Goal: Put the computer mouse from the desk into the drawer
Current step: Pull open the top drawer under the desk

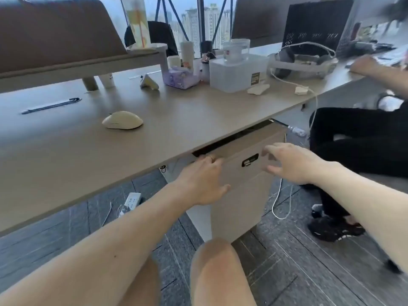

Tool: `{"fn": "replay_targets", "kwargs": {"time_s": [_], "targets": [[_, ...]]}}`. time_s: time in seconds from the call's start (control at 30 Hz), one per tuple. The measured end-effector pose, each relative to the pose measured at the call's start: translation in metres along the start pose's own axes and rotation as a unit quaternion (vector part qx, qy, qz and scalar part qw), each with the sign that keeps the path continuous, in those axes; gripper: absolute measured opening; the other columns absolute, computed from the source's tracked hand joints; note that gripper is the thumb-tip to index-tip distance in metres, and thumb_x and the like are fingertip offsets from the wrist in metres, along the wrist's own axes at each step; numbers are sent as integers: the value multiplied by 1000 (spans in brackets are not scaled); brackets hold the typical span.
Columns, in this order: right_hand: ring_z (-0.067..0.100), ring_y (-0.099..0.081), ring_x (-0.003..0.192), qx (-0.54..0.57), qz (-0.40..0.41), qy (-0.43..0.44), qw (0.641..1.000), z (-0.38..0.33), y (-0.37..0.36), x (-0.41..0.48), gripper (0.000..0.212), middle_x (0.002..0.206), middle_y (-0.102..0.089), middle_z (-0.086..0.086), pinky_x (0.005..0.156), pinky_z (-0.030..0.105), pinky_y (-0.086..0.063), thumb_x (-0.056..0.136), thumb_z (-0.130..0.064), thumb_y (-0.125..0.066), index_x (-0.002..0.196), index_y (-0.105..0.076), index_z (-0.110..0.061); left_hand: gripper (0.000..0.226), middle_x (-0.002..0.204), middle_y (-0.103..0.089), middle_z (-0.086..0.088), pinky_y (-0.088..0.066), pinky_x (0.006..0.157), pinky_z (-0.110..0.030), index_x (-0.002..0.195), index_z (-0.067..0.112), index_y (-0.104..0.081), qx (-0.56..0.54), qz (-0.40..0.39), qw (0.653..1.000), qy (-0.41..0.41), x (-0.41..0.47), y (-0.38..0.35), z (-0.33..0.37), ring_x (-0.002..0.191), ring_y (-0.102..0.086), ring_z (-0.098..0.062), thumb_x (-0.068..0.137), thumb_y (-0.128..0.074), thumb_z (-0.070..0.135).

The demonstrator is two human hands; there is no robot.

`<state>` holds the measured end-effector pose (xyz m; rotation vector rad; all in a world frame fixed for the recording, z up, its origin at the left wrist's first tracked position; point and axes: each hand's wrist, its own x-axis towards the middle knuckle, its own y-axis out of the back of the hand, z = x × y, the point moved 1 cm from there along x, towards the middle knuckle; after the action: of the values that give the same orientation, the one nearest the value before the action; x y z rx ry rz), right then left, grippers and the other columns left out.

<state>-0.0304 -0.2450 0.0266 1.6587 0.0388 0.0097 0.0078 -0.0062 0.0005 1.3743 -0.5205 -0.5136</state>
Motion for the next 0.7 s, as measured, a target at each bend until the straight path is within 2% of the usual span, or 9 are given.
{"fn": "replay_targets", "kwargs": {"time_s": [0.13, 0.23, 0.3, 0.33, 0.37, 0.43, 0.5, 0.6, 0.7], "targets": [[29, -66, 97, 41, -16, -28, 999, -4, -39, 27, 33, 101, -69, -2, 83, 41, -54, 93, -48, -55, 113, -63, -24, 74, 158, -36, -7, -39, 110, -41, 152, 11, -35, -13, 23, 999, 37, 8, -28, -9, 143, -30, -28, 92, -61, 46], [32, -67, 94, 106, -18, -60, 992, 4, -73, 50, 35, 97, -72, 4, 83, 42, -55, 94, -50, -53, 104, -69, -20, 70, 153, -40, -8, -43, 101, -39, 150, 10, -39, -2, 66, 997, 40, 14, -39, -11, 137, -33, -28, 93, -59, 46], [33, -67, 97, 190, -36, -102, 976, 9, -93, 66, 33, 104, -73, 11, 87, 42, -54, 97, -40, -55, 103, -71, -12, 67, 151, -43, -5, -44, 96, -36, 149, 13, -41, 0, 95, 995, 40, 16, -41, -12, 135, -33, -27, 93, -59, 45], [33, -68, 95, 272, -51, -146, 950, 7, -102, 72, 28, 106, -72, 14, 87, 42, -56, 97, -35, -56, 100, -69, -10, 66, 149, -43, -4, -44, 93, -35, 149, 15, -42, -4, 101, 994, 44, 15, -42, -14, 134, -33, -26, 93, -60, 45], [33, -69, 86, 376, -54, -199, 904, 3, -110, 76, 23, 102, -72, 17, 80, 40, -58, 98, -31, -56, 94, -66, -11, 65, 147, -44, -2, -45, 90, -34, 148, 16, -43, -13, 106, 993, 44, 12, -43, -14, 133, -33, -25, 93, -61, 44], [27, -60, 62, 554, -55, -282, 781, -8, -119, 86, 26, 81, -66, 17, 63, 36, -54, 100, -28, -54, 84, -59, -8, 65, 144, -45, 1, -46, 84, -31, 149, 18, -43, -24, 112, 993, 42, 12, -48, -16, 131, -33, -23, 92, -62, 43], [25, -57, 61, 639, -43, -312, 701, -16, -123, 93, 26, 75, -61, 14, 59, 35, -54, 102, -23, -51, 89, -58, -3, 66, 143, -44, 2, -42, 81, -27, 150, 18, -41, -22, 113, 992, 45, 15, -52, -17, 131, -33, -22, 92, -62, 43], [25, -60, 65, 724, -11, -313, 614, -19, -122, 92, 31, 76, -60, 13, 48, 30, -58, 105, -23, -45, 83, -55, -4, 64, 143, -43, 3, -37, 78, -25, 149, 19, -42, -12, 113, 992, 47, 16, -50, -14, 130, -33, -22, 93, -61, 44], [21, -59, 68, 746, 14, -312, 589, -20, -128, 96, 28, 76, -56, 9, 63, 40, -59, 104, -21, -43, 80, -52, -9, 59, 139, -47, 2, -39, 79, -27, 146, 19, -46, -17, 117, 992, 51, 17, -50, -13, 127, -36, -22, 94, -59, 41]]}}
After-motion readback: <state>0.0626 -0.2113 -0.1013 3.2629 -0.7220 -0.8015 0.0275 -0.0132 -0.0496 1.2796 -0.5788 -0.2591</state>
